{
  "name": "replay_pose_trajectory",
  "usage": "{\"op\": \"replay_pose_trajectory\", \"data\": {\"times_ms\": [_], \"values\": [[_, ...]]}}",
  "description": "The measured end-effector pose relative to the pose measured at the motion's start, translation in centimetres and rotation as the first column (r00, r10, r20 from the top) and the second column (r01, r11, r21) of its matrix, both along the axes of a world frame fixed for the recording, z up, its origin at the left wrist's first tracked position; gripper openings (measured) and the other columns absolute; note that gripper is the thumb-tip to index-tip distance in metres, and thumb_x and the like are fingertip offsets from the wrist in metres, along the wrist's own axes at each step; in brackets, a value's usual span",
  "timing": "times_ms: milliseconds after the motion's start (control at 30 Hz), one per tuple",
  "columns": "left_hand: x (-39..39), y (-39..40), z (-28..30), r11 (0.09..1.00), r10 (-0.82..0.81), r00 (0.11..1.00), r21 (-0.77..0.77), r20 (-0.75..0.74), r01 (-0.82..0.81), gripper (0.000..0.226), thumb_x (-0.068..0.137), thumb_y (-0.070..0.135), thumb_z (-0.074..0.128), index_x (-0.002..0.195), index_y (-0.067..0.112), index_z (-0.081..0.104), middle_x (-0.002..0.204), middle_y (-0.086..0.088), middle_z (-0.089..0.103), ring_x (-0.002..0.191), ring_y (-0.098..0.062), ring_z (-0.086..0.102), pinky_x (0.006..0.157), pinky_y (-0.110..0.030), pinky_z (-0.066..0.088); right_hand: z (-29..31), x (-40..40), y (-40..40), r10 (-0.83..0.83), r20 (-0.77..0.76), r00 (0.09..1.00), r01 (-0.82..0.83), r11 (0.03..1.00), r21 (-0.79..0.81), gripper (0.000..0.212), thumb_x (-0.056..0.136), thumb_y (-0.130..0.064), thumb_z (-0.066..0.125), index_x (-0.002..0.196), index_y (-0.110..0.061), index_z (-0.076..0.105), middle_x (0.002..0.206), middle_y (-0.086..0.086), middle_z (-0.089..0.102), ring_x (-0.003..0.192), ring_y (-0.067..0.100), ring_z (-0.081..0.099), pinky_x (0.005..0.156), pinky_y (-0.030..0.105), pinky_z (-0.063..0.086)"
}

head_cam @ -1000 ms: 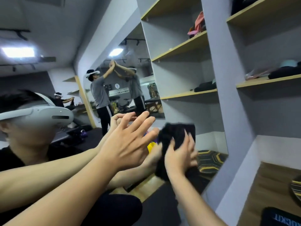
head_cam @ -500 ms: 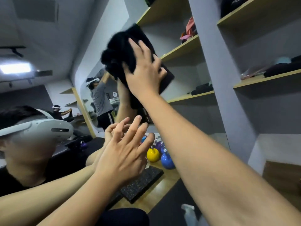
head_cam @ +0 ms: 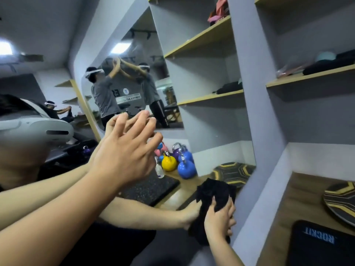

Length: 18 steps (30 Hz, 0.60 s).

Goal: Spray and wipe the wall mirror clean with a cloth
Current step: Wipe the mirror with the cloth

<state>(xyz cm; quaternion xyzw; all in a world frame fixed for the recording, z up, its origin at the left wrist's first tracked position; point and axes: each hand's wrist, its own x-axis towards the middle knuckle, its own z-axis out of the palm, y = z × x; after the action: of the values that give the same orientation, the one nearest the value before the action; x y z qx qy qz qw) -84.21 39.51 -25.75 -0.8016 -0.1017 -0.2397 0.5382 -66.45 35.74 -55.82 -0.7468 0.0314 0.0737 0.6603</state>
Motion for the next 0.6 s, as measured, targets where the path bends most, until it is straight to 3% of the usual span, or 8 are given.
{"op": "replay_pose_trajectory", "data": {"times_ms": [100, 233, 367, 467, 600], "values": [[0.4, -0.8, 0.1, 0.999, 0.025, 1.0, 0.033, 0.017, -0.025, 0.045, 0.091, 0.038, 0.031, 0.111, 0.007, 0.058, 0.131, -0.021, 0.056, 0.134, -0.041, 0.049, 0.107, -0.058, 0.028, -0.2, 0.3, -0.4, 0.041, -0.054, 0.998, -0.041, 0.999, -0.005, 0.065, 0.101, -0.054, 0.044, 0.157, -0.028, 0.025, 0.162, -0.006, 0.022, 0.131, 0.04, 0.035, 0.105, 0.06, 0.031], [3.9, -2.4, 0.8, 0.998, -0.023, 0.998, 0.06, 0.058, 0.02, 0.035, 0.084, 0.04, 0.046, 0.101, 0.011, 0.052, 0.105, -0.013, 0.05, 0.103, -0.034, 0.048, 0.101, -0.057, 0.027, 0.2, 1.0, -0.8, 0.06, -0.084, 0.995, -0.06, 0.998, -0.002, 0.064, 0.102, -0.055, 0.042, 0.158, -0.03, 0.022, 0.162, -0.006, 0.021, 0.132, 0.041, 0.033, 0.107, 0.061, 0.03], [5.4, -0.7, 0.4, 0.994, -0.097, 0.992, 0.05, 0.078, 0.094, 0.032, 0.091, 0.038, 0.043, 0.105, 0.01, 0.052, 0.11, -0.013, 0.051, 0.111, -0.034, 0.05, 0.104, -0.058, 0.023, 1.7, 1.8, -0.8, 0.045, -0.097, 0.994, -0.042, 0.998, 0.039, 0.06, 0.102, -0.052, 0.043, 0.156, -0.032, 0.025, 0.161, -0.005, 0.023, 0.132, 0.041, 0.033, 0.108, 0.06, 0.027], [5.4, -0.1, -0.1, 0.991, -0.125, 0.989, 0.063, 0.077, 0.121, 0.026, 0.091, 0.033, 0.047, 0.103, 0.011, 0.052, 0.11, -0.013, 0.053, 0.113, -0.036, 0.053, 0.104, -0.058, 0.023, 5.5, 2.9, -0.5, -0.008, -0.003, 1.0, 0.008, 0.999, 0.04, 0.055, 0.101, -0.049, 0.046, 0.153, -0.034, 0.031, 0.16, -0.006, 0.027, 0.128, 0.041, 0.037, 0.108, 0.057, 0.027], [5.5, -0.1, -0.2, 0.986, -0.155, 0.984, 0.067, 0.084, 0.15, 0.023, 0.088, 0.027, 0.049, 0.103, 0.011, 0.054, 0.11, -0.013, 0.054, 0.115, -0.036, 0.053, 0.108, -0.059, 0.025, 14.7, 4.2, -0.3, -0.052, 0.259, 0.964, 0.044, 0.998, 0.036, 0.052, 0.099, -0.047, 0.051, 0.148, -0.038, 0.037, 0.161, -0.01, 0.028, 0.131, 0.037, 0.036, 0.108, 0.052, 0.024]]}}
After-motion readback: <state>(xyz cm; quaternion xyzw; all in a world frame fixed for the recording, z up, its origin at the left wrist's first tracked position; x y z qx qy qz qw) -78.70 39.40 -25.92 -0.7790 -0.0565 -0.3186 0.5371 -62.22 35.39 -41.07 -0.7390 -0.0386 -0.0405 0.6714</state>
